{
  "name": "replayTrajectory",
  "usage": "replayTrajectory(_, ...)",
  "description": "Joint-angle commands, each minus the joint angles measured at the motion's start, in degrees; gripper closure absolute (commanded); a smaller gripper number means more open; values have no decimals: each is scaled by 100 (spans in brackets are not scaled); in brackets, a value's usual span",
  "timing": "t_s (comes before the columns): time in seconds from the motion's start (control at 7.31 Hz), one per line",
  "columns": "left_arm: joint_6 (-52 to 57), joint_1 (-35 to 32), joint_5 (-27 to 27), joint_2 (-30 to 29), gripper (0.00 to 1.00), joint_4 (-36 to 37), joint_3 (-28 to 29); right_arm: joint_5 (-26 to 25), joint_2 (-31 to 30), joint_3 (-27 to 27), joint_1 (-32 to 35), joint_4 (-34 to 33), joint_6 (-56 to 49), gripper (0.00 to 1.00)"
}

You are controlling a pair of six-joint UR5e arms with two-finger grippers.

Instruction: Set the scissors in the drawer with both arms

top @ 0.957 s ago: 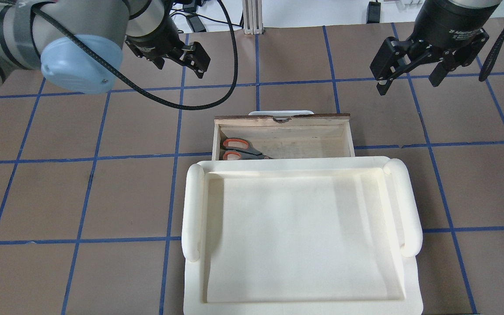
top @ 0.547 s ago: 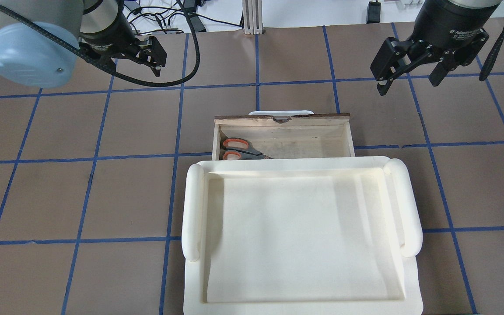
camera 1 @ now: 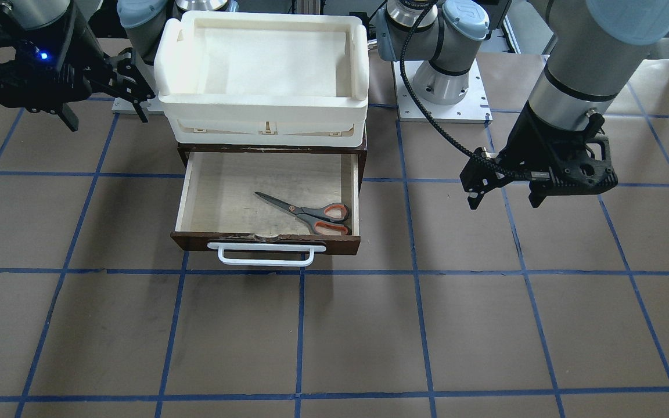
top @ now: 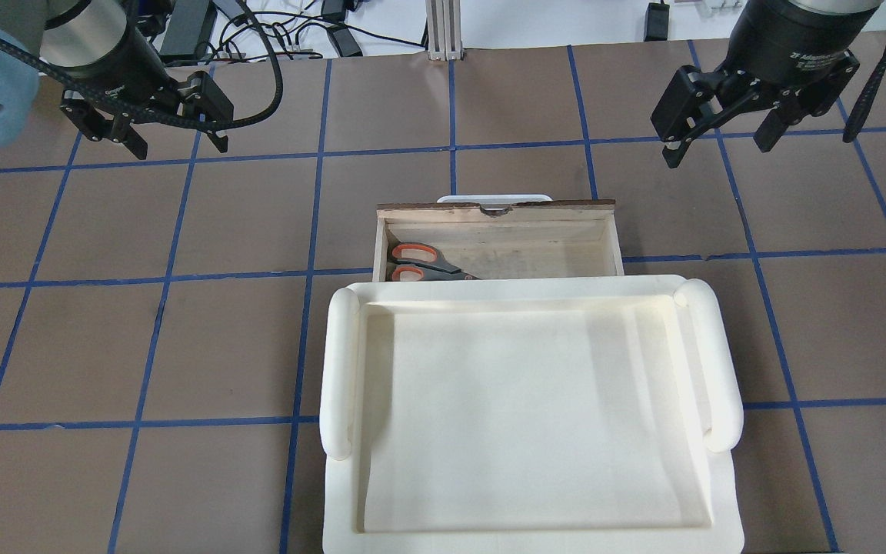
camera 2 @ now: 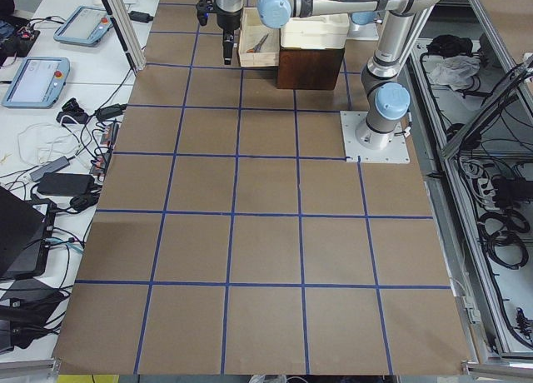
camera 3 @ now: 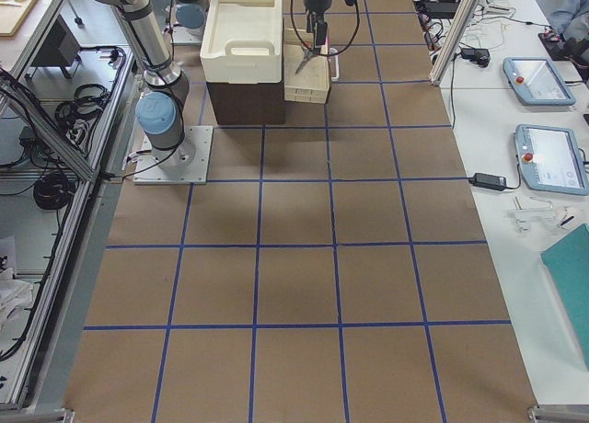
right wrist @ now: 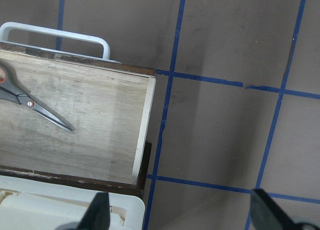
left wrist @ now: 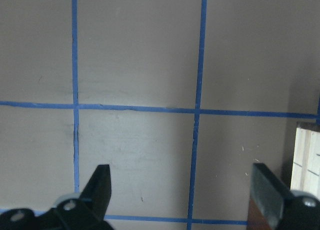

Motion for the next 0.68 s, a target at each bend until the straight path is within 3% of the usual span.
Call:
replayTrajectory(0.0, 5, 7, 45, 302, 0, -110, -293, 56, -18, 0, 8, 12, 91, 0)
replayTrajectory(0.55, 13, 33, 36, 347, 0, -84, -348, 74, -18, -9, 8, -93, 549, 0)
